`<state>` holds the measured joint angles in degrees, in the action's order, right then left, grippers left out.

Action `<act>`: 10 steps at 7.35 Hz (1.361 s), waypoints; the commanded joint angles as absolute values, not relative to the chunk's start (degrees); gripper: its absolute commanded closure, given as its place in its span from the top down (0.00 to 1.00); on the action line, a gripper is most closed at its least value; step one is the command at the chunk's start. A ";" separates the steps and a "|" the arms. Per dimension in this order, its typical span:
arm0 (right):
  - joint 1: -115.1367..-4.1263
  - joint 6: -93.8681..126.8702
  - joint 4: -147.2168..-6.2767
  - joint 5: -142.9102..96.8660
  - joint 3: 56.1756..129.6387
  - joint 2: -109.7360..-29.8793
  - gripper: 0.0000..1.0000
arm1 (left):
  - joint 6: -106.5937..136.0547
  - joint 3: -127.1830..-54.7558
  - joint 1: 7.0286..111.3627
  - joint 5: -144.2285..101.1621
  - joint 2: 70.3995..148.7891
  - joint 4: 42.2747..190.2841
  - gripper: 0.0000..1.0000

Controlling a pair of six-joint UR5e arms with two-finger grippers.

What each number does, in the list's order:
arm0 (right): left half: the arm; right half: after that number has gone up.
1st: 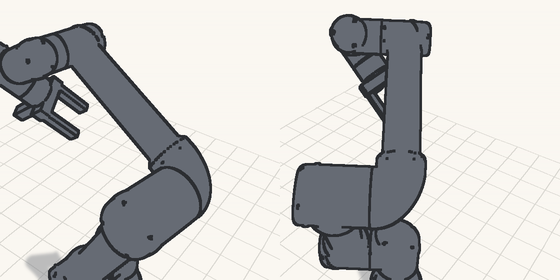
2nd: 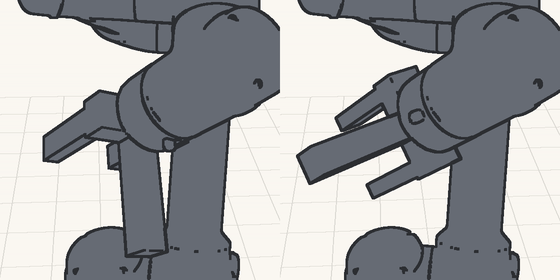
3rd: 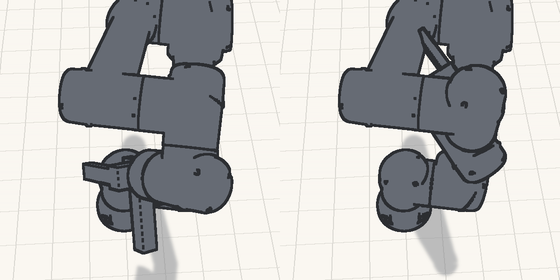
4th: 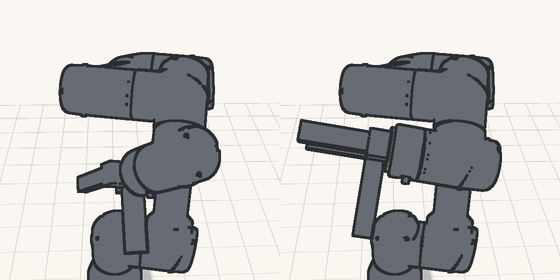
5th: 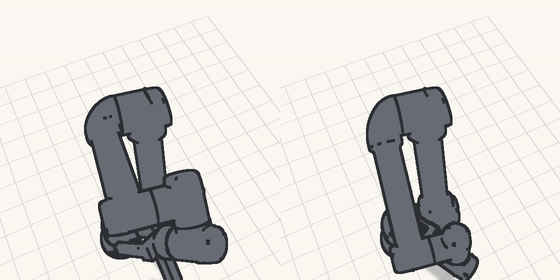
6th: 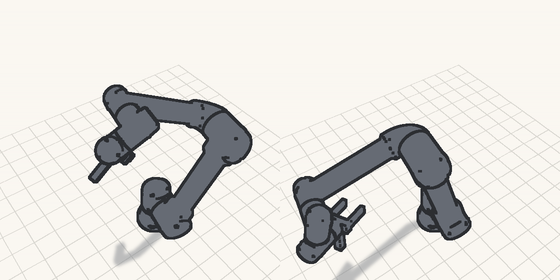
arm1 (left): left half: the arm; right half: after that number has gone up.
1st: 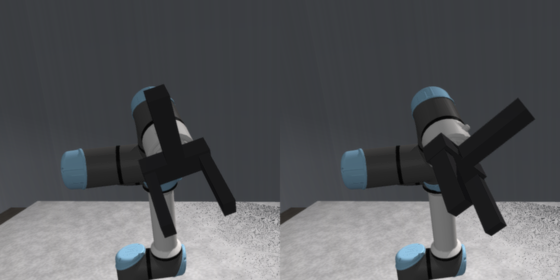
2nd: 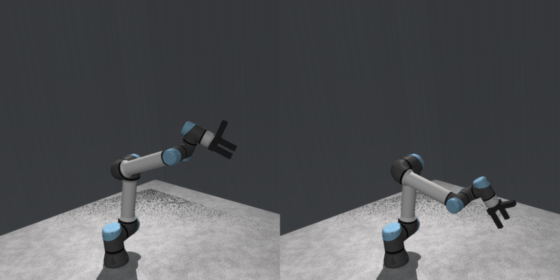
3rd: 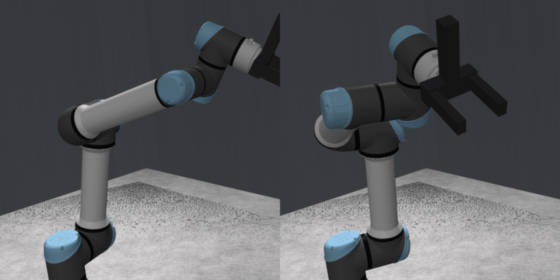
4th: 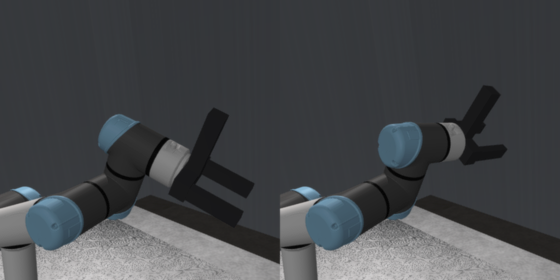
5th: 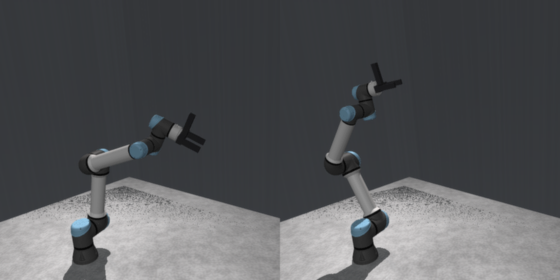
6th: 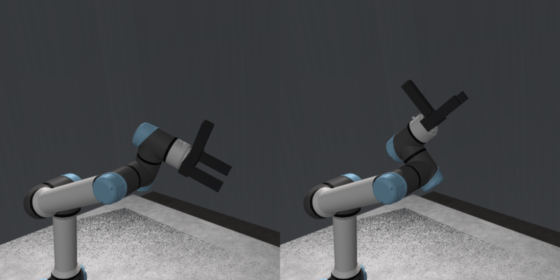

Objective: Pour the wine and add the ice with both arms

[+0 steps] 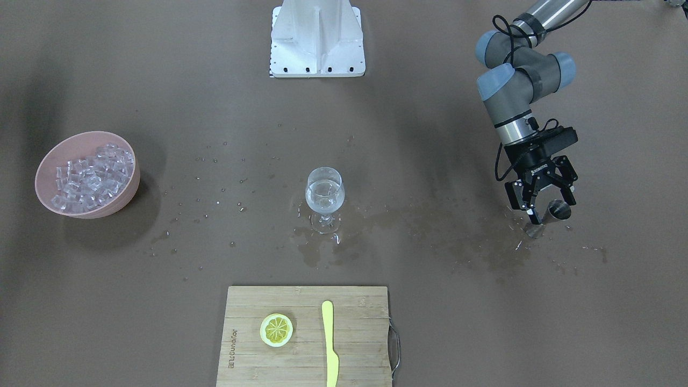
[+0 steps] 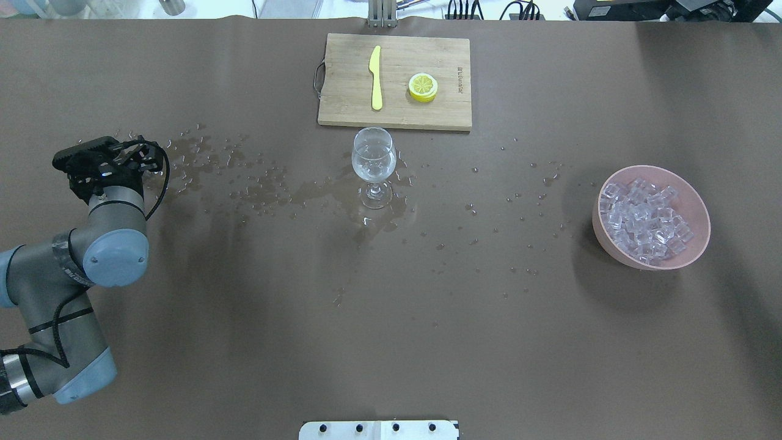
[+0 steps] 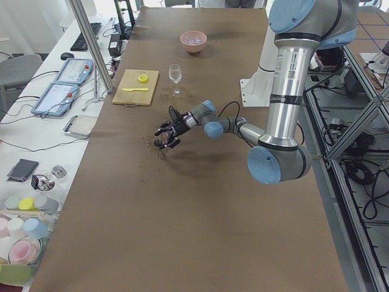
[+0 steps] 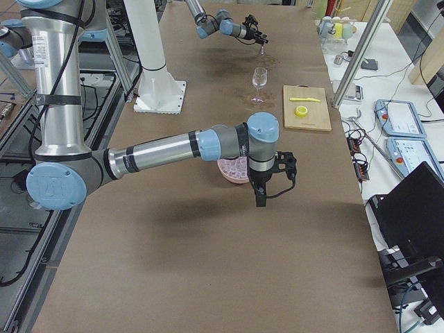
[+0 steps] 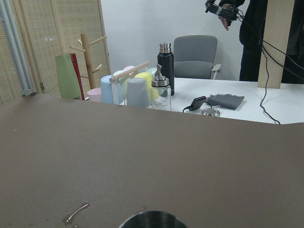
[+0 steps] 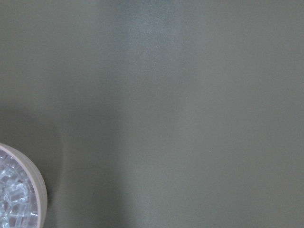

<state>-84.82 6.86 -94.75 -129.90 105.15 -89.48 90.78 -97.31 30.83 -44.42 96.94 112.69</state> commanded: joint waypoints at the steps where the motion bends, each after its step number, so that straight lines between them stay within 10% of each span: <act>1: -84.81 6.86 -94.75 -129.90 105.12 -89.38 1.00 | 87.04 -102.10 30.94 -44.56 93.71 114.07 0.98; 10: -84.81 6.77 -94.75 -129.90 105.38 -89.47 1.00 | 44.30 -114.70 52.92 -86.91 83.59 120.15 0.98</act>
